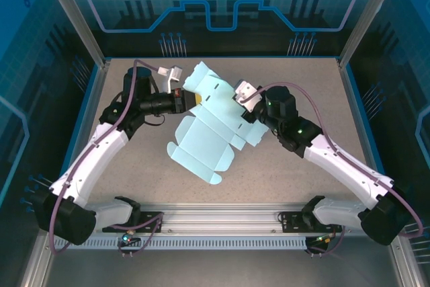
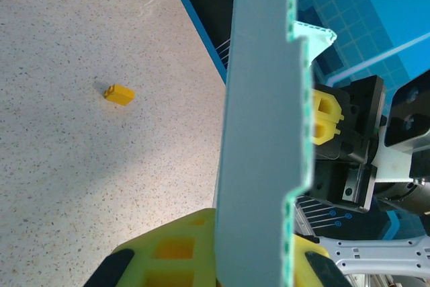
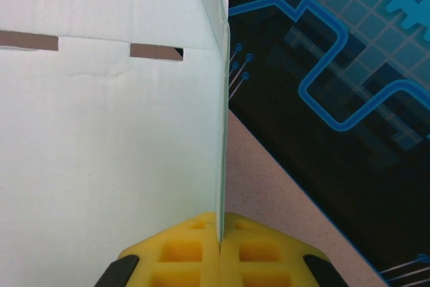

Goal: Fold the paper box

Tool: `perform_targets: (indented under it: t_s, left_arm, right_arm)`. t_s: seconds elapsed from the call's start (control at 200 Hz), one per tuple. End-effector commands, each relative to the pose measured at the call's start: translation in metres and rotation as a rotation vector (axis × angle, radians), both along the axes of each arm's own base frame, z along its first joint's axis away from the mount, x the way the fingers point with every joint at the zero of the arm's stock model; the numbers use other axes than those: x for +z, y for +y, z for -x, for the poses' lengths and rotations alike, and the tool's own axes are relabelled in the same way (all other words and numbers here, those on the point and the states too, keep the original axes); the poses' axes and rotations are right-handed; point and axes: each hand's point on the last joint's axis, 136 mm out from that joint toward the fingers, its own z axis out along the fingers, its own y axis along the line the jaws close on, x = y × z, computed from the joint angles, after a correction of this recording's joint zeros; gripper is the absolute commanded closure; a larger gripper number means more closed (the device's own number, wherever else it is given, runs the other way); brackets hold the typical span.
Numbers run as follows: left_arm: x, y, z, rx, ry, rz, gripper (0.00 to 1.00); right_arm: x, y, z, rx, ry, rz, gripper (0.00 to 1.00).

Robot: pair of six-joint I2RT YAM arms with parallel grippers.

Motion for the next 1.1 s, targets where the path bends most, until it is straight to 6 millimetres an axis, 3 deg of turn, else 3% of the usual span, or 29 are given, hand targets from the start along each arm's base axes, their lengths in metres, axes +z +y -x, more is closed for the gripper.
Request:
perform_targets:
  t_s: [0.0,0.425,0.655,0.865,1.096]
  left_arm:
    - [0.010,0.007,-0.013,0.056,-0.095,-0.022,1.00]
    - [0.002,0.011,-0.016,0.056,-0.153,-0.078,0.99]
    - [-0.006,0.013,-0.020,0.070,-0.160,-0.112,0.80]
    - [-0.025,0.028,-0.028,0.150,-0.139,-0.205,0.52]
    - [-0.059,0.065,-0.034,0.314,-0.069,-0.393,0.48]
  right_arm:
    - [-0.012,0.008,0.020,0.130,0.137,-0.044,1.00]
    - [0.003,0.000,0.032,0.293,0.323,-0.207,1.00]
    - [0.000,-0.002,0.032,0.311,0.375,-0.215,1.00]
    - [-0.019,-0.002,0.028,0.307,0.488,-0.226,1.00]
    - [-0.063,-0.007,0.011,0.212,0.719,-0.217,1.00]
